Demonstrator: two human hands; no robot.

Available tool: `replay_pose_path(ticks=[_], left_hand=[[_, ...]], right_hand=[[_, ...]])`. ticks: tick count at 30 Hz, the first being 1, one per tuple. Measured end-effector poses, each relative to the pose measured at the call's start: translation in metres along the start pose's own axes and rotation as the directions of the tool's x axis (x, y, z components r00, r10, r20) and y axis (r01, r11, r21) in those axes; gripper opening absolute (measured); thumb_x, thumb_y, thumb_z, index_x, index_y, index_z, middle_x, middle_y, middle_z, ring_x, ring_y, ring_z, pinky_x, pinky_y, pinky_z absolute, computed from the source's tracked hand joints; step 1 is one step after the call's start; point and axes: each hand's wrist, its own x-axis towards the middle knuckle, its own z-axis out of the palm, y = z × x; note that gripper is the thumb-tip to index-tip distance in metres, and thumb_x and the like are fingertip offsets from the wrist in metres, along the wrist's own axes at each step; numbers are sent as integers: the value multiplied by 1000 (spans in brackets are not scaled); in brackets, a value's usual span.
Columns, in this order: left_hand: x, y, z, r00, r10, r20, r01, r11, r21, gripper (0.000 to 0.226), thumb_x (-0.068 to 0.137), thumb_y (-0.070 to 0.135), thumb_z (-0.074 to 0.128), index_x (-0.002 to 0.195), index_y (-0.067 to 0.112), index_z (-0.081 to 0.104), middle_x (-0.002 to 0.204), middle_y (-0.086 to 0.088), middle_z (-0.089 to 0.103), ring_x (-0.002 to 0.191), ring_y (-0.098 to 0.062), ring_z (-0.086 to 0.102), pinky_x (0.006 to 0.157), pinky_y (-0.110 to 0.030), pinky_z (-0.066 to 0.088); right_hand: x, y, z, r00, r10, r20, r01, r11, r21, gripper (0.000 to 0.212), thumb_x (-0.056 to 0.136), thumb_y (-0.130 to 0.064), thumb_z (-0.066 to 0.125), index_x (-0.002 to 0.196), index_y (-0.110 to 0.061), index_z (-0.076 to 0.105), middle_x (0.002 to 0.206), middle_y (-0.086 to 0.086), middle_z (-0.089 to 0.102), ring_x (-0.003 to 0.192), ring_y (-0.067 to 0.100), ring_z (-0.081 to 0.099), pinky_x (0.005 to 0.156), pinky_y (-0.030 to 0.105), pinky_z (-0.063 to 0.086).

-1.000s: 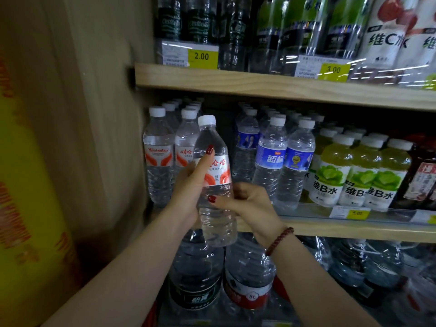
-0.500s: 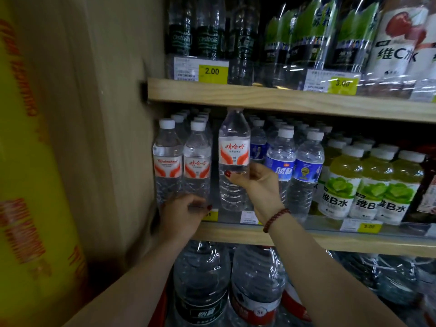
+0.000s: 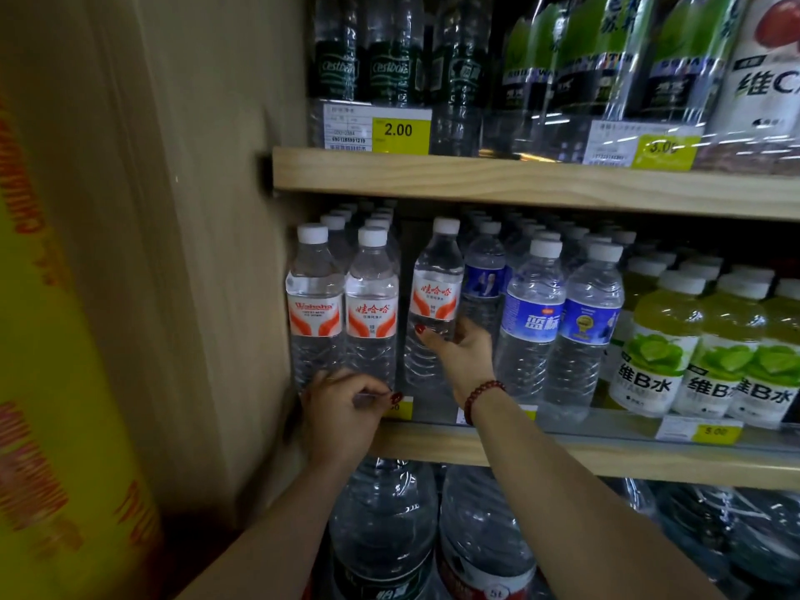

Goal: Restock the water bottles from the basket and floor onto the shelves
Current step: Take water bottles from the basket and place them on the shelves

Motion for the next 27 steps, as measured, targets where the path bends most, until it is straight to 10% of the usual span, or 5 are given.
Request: replay_pose_path(ticks=[27], left_hand=[[-2,4,-2,1000,-4,14,4,999,33,38,68,21,85,61,46,57,76,20,60,89,-16,52,78,-39,45]], right_hand=[[27,12,-5,985,42,166,43,879,-476,50,77,-18,76,121,-14,52,121,5,62,114,21,57,99,39,47]])
